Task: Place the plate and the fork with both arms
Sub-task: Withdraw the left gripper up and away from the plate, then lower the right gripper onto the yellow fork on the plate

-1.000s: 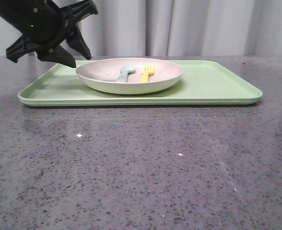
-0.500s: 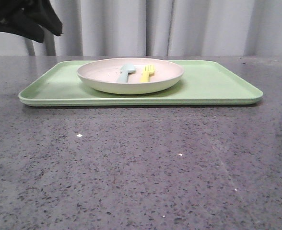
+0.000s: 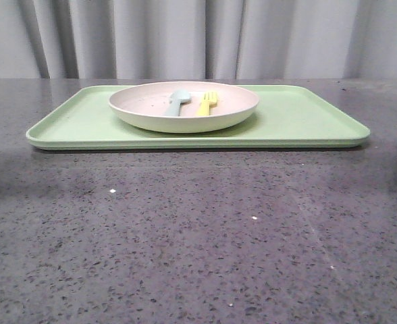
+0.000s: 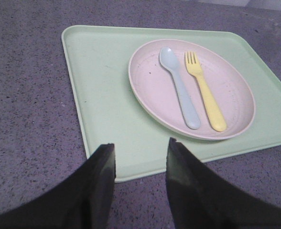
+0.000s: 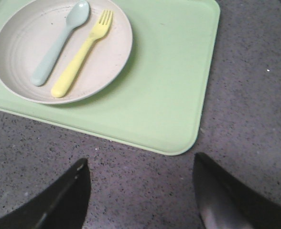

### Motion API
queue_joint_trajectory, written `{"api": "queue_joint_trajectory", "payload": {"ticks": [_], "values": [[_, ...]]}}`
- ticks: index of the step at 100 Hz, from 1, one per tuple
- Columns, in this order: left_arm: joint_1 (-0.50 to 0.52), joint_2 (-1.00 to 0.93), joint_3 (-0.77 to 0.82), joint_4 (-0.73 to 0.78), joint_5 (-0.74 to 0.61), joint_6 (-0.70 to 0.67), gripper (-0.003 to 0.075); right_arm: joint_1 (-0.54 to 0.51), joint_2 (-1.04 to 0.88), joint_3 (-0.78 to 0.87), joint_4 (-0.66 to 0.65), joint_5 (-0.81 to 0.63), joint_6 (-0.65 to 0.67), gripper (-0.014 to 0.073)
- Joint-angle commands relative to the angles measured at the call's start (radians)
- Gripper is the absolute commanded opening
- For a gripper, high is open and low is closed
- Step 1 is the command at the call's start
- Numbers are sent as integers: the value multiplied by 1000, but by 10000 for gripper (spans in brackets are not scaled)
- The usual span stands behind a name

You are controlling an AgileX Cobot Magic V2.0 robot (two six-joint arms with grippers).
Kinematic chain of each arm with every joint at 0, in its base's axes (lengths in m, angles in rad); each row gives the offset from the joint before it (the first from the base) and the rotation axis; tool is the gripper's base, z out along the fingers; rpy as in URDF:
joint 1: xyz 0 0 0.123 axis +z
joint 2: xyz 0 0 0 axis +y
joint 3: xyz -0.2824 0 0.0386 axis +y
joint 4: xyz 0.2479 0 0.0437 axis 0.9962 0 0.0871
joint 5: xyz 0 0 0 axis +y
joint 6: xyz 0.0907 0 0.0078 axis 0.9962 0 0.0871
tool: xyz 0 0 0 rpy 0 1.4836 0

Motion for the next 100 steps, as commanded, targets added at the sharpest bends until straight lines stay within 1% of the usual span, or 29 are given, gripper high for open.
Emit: {"api": "queue_joint_trajectory", "payload": {"ticks": [1, 19, 46, 58, 74, 89, 100], "values": [[-6, -81, 1, 12, -41, -6, 262, 21, 49, -86, -2, -29, -4, 474], [12, -196, 44, 26, 12, -6, 261, 55, 178, -216, -1, 11, -4, 474], [154, -310, 86, 41, 106, -6, 262, 90, 377, -447, 11, 97, -4, 474], [192, -330, 88, 41, 123, -6, 261, 109, 473, -569, 13, 128, 0, 474], [196, -334, 88, 41, 125, -6, 261, 134, 615, -721, 14, 184, 26, 474], [196, -334, 88, 36, 128, -6, 261, 139, 743, -849, 20, 221, 88, 441], [196, -334, 88, 36, 132, -6, 261, 139, 825, -911, 14, 261, 137, 421]]}}
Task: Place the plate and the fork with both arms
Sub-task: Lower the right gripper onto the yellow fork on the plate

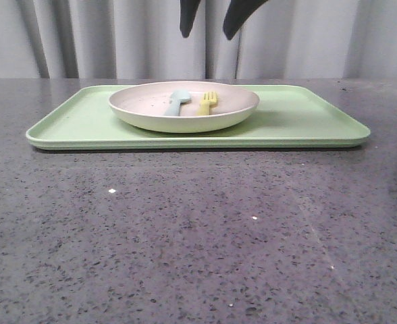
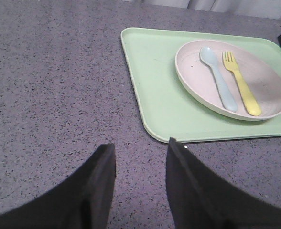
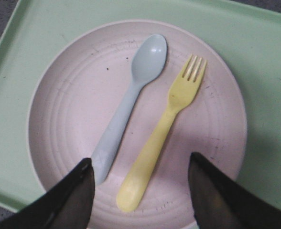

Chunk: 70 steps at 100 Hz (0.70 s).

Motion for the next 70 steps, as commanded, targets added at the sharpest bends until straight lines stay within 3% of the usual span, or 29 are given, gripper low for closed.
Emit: {"api": "queue_joint_trajectory", "payload": {"ticks": [1, 19, 70], "values": [[3, -1, -28, -14, -62, -6, 261, -1, 5, -78, -6, 4, 38, 421], [3, -1, -28, -14, -62, -6, 261, -1, 94, -129, -6, 70, 71, 421], [3, -1, -28, -14, -62, -6, 261, -21, 159, -129, 0, 88, 106, 421]]}}
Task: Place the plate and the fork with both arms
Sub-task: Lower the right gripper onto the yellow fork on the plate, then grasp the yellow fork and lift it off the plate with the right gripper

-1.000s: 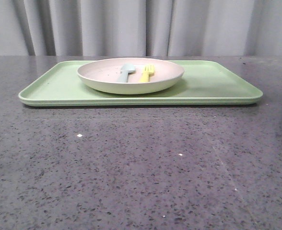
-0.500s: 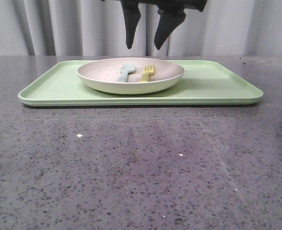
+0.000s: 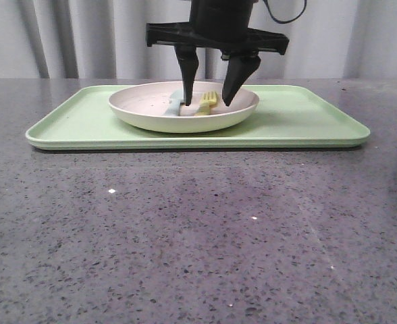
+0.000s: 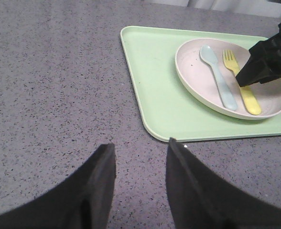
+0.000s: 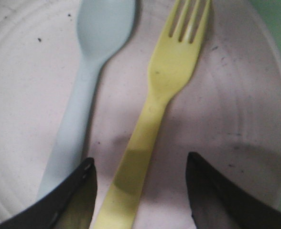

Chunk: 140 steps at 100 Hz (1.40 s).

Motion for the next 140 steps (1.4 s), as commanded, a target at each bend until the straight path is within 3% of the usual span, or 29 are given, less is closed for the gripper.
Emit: {"api": "queue_joint_trajectory", "payload": {"ticks": [1, 26, 59, 73, 105, 140], "values": [[3, -1, -28, -14, -64, -6, 261, -9, -48, -34, -5, -16, -2, 421], [3, -1, -28, -14, -64, -6, 261, -13, -39, -34, -5, -10, -2, 392], [3, -1, -28, -14, -61, -6, 261, -13, -27, -34, -5, -14, -2, 62], [3, -1, -28, -14, -61, -6, 261, -13, -27, -34, -5, -22, -2, -30], [3, -1, -28, -14, -59, -6, 261, -25, -57, -34, -5, 14, -2, -39], [3, -1, -28, -14, -59, -6, 261, -125, -169, -52, -57, 121, -8, -39]]}}
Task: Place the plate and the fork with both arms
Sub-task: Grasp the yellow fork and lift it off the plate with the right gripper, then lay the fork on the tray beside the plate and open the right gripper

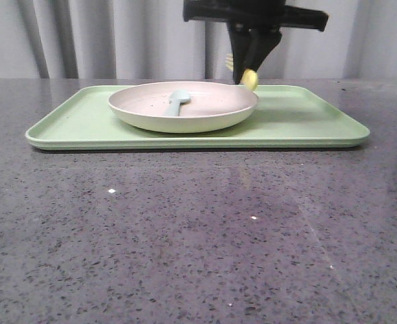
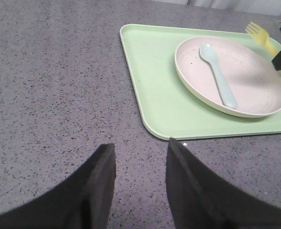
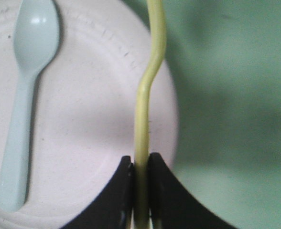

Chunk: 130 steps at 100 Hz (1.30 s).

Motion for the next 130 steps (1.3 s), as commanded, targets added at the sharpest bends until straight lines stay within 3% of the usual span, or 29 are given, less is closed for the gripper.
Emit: {"api": "queue_joint_trajectory", "payload": {"ticks": [1, 18, 98, 107, 122, 130], "values": [[3, -1, -28, -14, -66, -6, 261, -31, -97, -34, -49, 36, -11, -39], [3, -1, -28, -14, -66, -6, 261, -67, -119, -34, -136, 111, -24, -39], [3, -1, -28, -14, -66, -6, 261, -76, -33, 9, -87, 110, -45, -25], [3, -1, -28, -14, -66, -6, 261, -76, -28, 9, -87, 110, -45, 32], [3, -1, -28, -14, -66, -6, 261, -76, -27, 9, -87, 108, -45, 238], [3, -1, -28, -14, -66, -6, 261, -76, -27, 9, -88, 109, -45, 296]]}}
